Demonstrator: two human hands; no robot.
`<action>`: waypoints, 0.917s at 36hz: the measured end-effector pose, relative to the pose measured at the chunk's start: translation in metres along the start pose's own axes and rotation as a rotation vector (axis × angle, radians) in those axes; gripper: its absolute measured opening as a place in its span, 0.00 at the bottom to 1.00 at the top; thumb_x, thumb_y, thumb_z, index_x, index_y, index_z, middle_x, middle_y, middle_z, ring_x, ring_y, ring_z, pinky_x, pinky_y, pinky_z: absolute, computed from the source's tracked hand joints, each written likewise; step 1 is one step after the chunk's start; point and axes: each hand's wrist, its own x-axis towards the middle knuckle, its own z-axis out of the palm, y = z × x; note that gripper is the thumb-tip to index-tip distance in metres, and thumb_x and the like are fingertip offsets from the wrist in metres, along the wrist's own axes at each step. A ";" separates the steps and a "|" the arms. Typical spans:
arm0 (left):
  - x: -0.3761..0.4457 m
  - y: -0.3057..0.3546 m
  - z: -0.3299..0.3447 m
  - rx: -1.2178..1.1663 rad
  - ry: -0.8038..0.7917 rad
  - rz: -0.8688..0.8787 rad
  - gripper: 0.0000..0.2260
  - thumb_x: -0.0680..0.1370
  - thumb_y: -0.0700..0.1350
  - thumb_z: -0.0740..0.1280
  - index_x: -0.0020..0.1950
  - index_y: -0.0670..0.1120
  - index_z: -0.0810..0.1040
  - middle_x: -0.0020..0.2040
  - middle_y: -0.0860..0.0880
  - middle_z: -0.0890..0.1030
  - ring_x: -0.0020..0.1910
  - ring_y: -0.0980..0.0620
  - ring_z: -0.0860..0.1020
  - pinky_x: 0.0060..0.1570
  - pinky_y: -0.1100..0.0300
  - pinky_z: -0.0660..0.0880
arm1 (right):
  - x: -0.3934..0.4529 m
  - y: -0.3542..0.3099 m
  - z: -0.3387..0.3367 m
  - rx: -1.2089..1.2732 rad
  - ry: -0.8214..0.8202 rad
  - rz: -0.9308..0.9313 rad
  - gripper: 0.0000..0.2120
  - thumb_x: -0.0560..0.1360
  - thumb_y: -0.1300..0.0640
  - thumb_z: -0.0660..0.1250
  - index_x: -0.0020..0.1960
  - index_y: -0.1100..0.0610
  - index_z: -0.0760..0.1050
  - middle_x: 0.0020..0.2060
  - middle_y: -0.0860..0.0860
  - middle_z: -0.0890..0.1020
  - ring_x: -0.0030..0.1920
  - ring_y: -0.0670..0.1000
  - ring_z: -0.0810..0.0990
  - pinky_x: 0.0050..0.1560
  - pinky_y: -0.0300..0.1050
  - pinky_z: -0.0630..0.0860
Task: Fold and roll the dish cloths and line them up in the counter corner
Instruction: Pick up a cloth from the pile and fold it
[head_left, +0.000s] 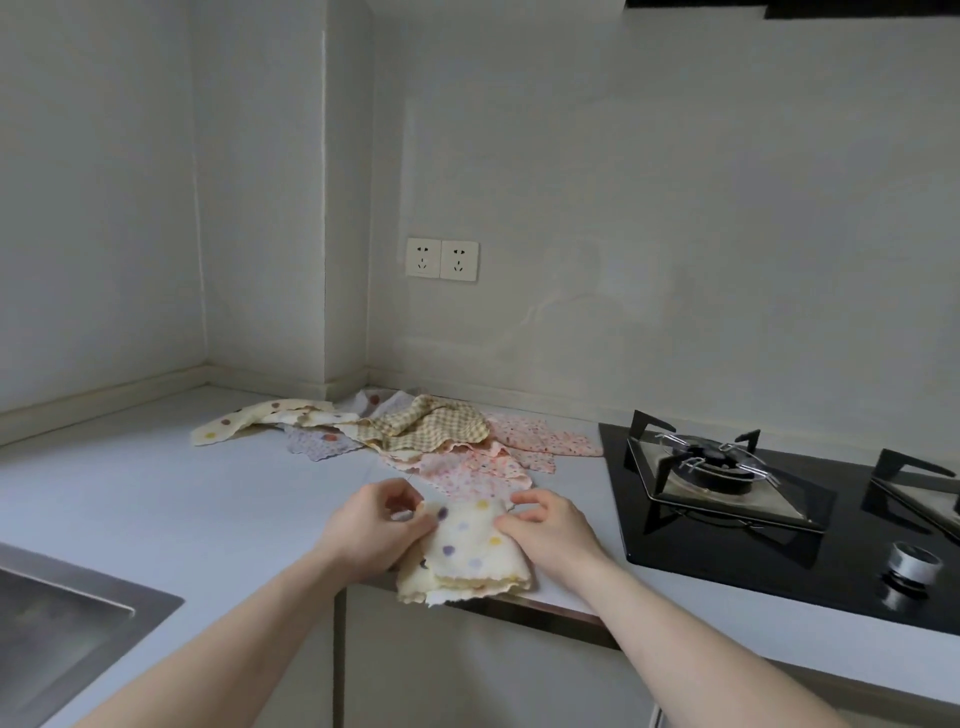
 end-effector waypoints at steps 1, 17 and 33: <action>-0.001 0.001 0.000 -0.037 0.006 0.011 0.11 0.72 0.57 0.74 0.42 0.51 0.79 0.39 0.59 0.84 0.42 0.58 0.82 0.46 0.57 0.78 | 0.000 0.002 0.000 0.003 -0.006 -0.011 0.21 0.64 0.41 0.73 0.56 0.42 0.77 0.45 0.39 0.84 0.51 0.44 0.82 0.60 0.47 0.77; -0.008 0.014 0.016 -0.011 0.058 0.180 0.05 0.73 0.48 0.70 0.40 0.58 0.82 0.27 0.56 0.77 0.27 0.57 0.73 0.30 0.61 0.68 | -0.002 0.015 -0.001 0.130 0.061 -0.225 0.10 0.76 0.63 0.69 0.50 0.48 0.80 0.22 0.36 0.73 0.21 0.44 0.67 0.27 0.39 0.70; -0.015 0.016 0.021 -0.151 0.125 0.210 0.07 0.77 0.49 0.71 0.53 0.58 0.83 0.46 0.63 0.84 0.33 0.57 0.84 0.41 0.55 0.82 | -0.007 0.012 0.000 0.115 0.218 -0.253 0.05 0.72 0.59 0.69 0.41 0.50 0.78 0.39 0.46 0.83 0.39 0.45 0.81 0.41 0.46 0.80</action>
